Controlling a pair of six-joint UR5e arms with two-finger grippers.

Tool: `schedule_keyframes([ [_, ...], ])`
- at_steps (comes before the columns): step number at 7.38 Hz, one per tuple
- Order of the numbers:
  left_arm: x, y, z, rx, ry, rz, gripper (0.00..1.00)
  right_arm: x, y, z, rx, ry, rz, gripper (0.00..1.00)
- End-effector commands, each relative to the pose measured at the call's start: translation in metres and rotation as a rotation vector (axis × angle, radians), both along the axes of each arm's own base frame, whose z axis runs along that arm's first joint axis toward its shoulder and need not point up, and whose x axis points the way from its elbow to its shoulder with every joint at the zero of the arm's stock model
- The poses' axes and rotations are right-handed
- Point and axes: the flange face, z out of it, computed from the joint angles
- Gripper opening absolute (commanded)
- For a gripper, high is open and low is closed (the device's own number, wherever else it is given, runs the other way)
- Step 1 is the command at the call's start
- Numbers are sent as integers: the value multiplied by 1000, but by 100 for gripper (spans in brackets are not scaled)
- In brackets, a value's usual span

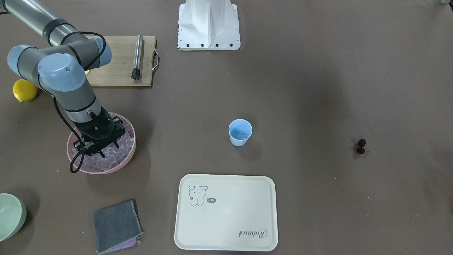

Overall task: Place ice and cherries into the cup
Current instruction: 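Carry the ice cube with the right gripper over the cup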

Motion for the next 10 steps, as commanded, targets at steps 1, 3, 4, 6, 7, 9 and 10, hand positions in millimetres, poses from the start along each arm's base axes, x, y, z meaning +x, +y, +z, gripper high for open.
schedule_keyframes([
  [1, 0, 0, 0, -2, 1, 0, 98, 0, 1, 2, 1, 3, 0, 38],
  [3, 1, 0, 0, -1, -1, 1, 98, 1, 2, 1, 5, 4, -1, 24],
  [4, 1, 0, -1, 0, 1, 1, 98, 1, 2, -3, 10, -2, -4, 14],
  [6, 1, 0, -1, 2, 0, 1, 98, 21, 0, -27, 14, -36, 10, 0],
  [7, 1, 0, 0, -1, -1, 1, 98, 31, -11, -71, -64, -58, -7, 0],
  [9, 1, 0, -4, 8, 3, 3, 98, -33, 1, -192, -189, -105, 149, 0],
  [10, 4, 0, -5, 9, 3, 6, 98, -65, -6, -230, -201, -123, 150, 0],
])
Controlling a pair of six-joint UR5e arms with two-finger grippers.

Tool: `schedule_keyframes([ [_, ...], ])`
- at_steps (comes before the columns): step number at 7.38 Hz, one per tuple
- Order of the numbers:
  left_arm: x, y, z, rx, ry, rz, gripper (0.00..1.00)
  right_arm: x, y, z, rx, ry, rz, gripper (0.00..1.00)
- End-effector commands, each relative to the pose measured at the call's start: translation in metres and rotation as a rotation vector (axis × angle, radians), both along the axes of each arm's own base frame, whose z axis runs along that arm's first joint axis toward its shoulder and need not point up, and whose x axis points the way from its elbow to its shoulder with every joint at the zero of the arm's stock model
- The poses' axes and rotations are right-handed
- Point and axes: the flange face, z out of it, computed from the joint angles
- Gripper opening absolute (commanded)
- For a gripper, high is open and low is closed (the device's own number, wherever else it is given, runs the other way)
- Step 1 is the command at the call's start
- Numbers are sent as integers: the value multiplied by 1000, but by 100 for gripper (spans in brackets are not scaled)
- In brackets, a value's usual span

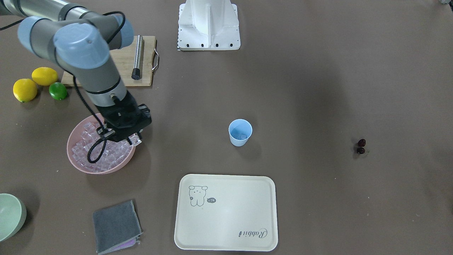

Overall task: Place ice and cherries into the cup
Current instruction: 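Carry the ice cube with the right gripper over the cup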

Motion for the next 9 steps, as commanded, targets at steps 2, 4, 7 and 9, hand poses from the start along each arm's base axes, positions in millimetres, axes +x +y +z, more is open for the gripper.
schedule_keyframes([
  [2, 39, -2, -10, 70, 11, 65, 98, -126, 9, -154, -127, -68, 137, 0],
  [4, 55, -2, -13, 59, 19, 70, 98, -193, 47, -178, -133, -35, 186, 0],
  [7, 58, -1, -16, 83, 23, 76, 98, -228, 54, -162, -89, -50, 186, 0],
  [9, 57, 5, -6, 84, 23, 74, 98, -230, 55, -151, -87, -38, 179, 0],
])
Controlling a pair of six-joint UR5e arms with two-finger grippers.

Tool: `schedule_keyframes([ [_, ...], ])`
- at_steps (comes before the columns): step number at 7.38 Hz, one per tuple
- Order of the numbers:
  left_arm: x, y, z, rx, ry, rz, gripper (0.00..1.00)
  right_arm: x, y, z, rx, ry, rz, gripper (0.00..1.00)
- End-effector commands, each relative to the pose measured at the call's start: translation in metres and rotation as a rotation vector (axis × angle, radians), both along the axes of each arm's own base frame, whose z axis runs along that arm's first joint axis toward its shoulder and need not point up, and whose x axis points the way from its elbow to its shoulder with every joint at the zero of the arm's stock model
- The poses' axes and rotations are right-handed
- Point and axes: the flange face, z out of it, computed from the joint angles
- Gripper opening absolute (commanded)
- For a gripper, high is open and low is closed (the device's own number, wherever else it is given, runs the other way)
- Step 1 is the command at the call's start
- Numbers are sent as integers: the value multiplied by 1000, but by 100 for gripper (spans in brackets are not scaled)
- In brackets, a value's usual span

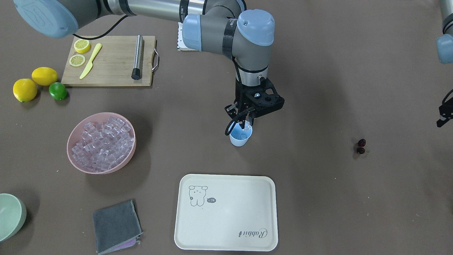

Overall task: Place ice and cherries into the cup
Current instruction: 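Open the right gripper over the cup to drop the ice cube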

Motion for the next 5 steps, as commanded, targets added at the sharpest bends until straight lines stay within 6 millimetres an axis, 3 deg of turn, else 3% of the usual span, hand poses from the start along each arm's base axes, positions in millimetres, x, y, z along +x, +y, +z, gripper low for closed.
schedule_keyframes([
  [1, 0, 2, 1, 11, 2, 0, 98, -3, 0, 13, -1, 13, -5, 0],
  [2, 0, 4, 1, 9, 3, 1, 98, -4, 0, 17, -4, 15, -6, 22],
  [3, 0, 4, 2, 8, 2, 1, 98, -7, 2, 27, -9, 25, -9, 58],
  [5, 1, 4, -9, 27, 8, 2, 98, -12, 10, 27, -8, 4, -10, 97],
])
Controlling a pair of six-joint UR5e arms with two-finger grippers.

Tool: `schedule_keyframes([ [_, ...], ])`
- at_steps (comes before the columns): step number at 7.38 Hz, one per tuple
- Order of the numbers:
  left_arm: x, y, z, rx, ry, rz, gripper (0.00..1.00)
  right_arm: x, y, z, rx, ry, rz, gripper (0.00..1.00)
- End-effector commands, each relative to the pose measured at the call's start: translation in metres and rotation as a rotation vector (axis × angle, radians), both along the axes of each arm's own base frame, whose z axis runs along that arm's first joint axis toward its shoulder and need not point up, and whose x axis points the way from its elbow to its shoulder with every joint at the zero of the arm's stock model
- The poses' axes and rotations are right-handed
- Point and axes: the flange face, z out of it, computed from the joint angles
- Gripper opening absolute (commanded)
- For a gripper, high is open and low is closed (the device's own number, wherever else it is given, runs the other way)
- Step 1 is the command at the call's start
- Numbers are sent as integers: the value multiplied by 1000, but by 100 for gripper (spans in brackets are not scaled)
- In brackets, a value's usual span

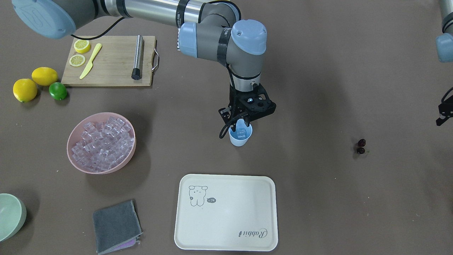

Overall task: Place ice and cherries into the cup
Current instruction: 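Open the right gripper over the cup to drop the ice cube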

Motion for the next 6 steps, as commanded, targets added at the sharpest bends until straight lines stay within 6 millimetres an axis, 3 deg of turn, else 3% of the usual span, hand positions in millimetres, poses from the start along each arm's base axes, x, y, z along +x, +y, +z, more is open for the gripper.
schedule_keyframes([
  [1, 14, 2, -29, 32, 30, 27, 97, 8, 2, -9, 3, -25, 3, 98],
  [2, 67, 4, -55, -26, 87, 34, 97, 46, -19, -6, -16, -38, 14, 98],
  [3, 114, 6, -70, -46, 86, 52, 97, 122, -44, 4, -101, -95, 2, 98],
  [4, 157, 6, -75, -46, 55, 66, 97, 231, -62, 40, -146, -139, -43, 98],
  [5, 196, 4, -85, -58, 30, 46, 97, 331, -50, 102, -64, -133, -93, 98],
  [6, 210, 4, -75, -71, 16, 45, 97, 416, -39, 170, -35, -100, -113, 98],
])
